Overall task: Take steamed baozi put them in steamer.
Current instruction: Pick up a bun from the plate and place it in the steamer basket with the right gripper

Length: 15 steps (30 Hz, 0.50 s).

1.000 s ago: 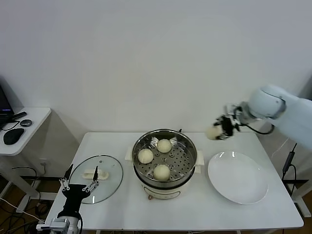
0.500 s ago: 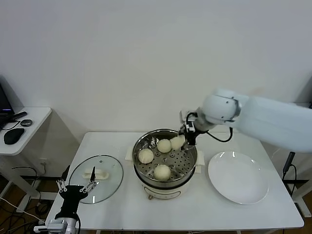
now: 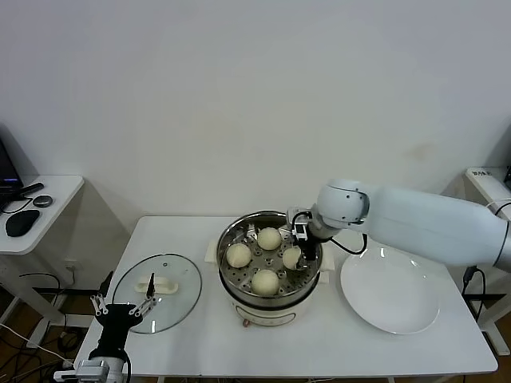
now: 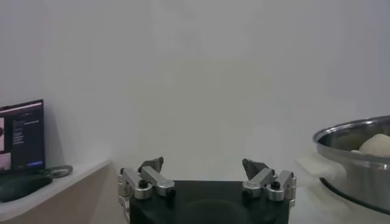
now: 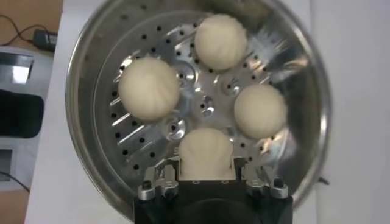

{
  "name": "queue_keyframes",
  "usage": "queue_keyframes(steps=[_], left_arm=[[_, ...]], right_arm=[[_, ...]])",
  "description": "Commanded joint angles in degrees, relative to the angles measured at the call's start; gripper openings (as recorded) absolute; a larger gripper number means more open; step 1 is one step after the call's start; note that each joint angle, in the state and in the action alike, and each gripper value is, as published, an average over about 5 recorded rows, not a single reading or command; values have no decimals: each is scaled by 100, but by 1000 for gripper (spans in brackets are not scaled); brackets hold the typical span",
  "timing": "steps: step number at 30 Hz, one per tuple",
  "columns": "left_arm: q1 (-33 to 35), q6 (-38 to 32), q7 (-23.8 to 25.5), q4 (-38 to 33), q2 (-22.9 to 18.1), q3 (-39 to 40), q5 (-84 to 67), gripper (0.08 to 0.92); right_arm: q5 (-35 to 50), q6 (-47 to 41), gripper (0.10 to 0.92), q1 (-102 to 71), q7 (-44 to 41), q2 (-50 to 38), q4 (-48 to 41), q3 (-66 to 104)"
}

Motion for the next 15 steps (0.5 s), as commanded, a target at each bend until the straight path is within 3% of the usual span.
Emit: queue_keyframes(steps=[1,5,11,15], left_arm=[[6,-5,0,-21,-11,10,9,823],[16,-8,-1,-35,-6,1,10,823],[11,-3,2,-65,9,0,15,823],[-2,2,3,-75,21,8,15,823]], right_arm=[[-239,-84,532,-303,16,91,-124,49],[-223,-83,600,-273,33,27,-60,128],[54,-130,768,-74,112,-267,381,449],[375,-159,817,-64,441,-775,935,882]])
